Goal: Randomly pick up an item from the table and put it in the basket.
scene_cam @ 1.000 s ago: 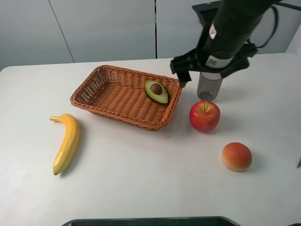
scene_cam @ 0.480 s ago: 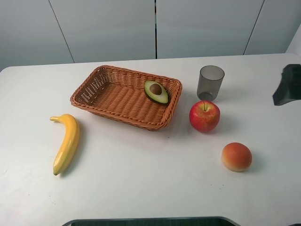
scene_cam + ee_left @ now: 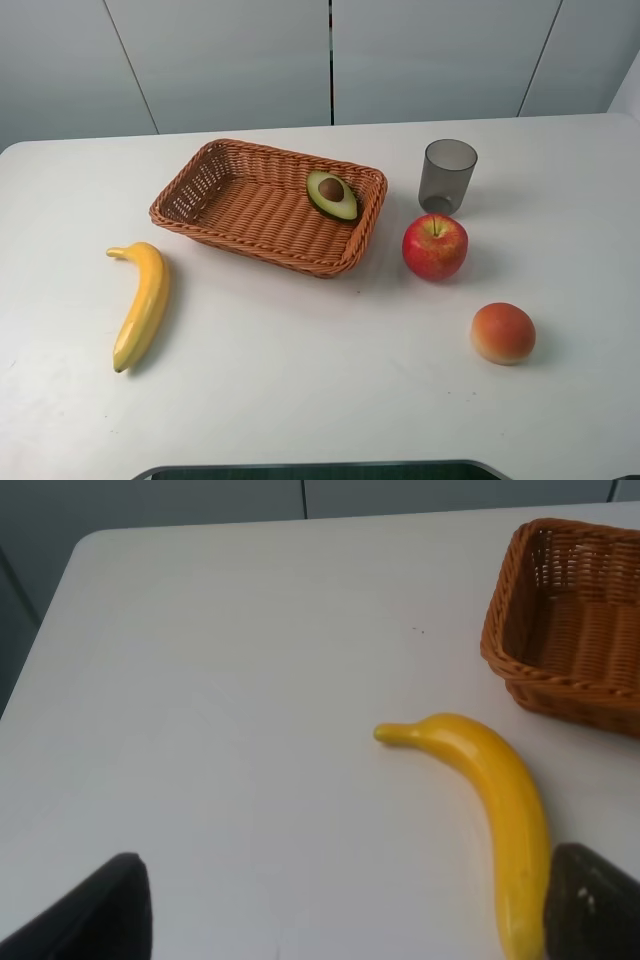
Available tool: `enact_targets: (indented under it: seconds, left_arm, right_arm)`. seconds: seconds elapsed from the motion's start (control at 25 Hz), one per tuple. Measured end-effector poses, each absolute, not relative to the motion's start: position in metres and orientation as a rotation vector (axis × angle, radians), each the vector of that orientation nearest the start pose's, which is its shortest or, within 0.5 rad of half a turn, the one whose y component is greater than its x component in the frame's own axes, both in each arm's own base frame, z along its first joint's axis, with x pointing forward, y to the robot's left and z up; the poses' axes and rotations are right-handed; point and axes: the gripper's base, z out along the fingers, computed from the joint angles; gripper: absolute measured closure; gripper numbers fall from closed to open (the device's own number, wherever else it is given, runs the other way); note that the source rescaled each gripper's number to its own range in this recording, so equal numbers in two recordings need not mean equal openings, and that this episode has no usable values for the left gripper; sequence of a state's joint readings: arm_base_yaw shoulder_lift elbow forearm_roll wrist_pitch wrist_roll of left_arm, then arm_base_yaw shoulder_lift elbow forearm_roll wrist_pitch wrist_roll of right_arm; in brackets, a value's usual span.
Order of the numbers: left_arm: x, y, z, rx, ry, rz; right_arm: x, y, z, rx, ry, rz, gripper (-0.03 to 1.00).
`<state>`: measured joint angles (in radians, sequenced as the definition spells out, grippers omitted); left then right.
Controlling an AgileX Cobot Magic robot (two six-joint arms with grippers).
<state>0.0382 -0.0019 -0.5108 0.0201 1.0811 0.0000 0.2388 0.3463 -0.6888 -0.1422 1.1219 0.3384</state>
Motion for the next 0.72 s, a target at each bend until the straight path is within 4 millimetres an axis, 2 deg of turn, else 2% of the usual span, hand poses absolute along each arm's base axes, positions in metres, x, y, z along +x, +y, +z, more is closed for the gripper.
enact_targets:
  seconds: [0.08, 0.2, 0.4, 0.56, 0.72]
  left_arm:
    - [-0.007, 0.001, 0.279, -0.041, 2.052, 0.048]
    - [-0.007, 0.001, 0.279, -0.041, 2.052, 0.048]
    - [-0.007, 0.001, 0.279, -0.041, 2.052, 0.048]
    - [-0.007, 0.001, 0.279, -0.041, 2.052, 0.048]
    - [-0.007, 0.001, 0.279, -0.041, 2.052, 0.048]
  right_arm:
    - [0.026, -0.005, 0.319, 0.109, 2.215, 0.143, -0.03]
    - [0.014, -0.008, 0.304, 0.090, 2.190, 0.153, -0.03]
    - [0.001, -0.008, 0.281, 0.071, 2.136, 0.193, -0.03]
    - [-0.007, -0.009, 0.278, 0.072, 2.092, 0.222, -0.03]
    - [-0.007, -0.009, 0.277, 0.081, 2.096, 0.226, -0.03]
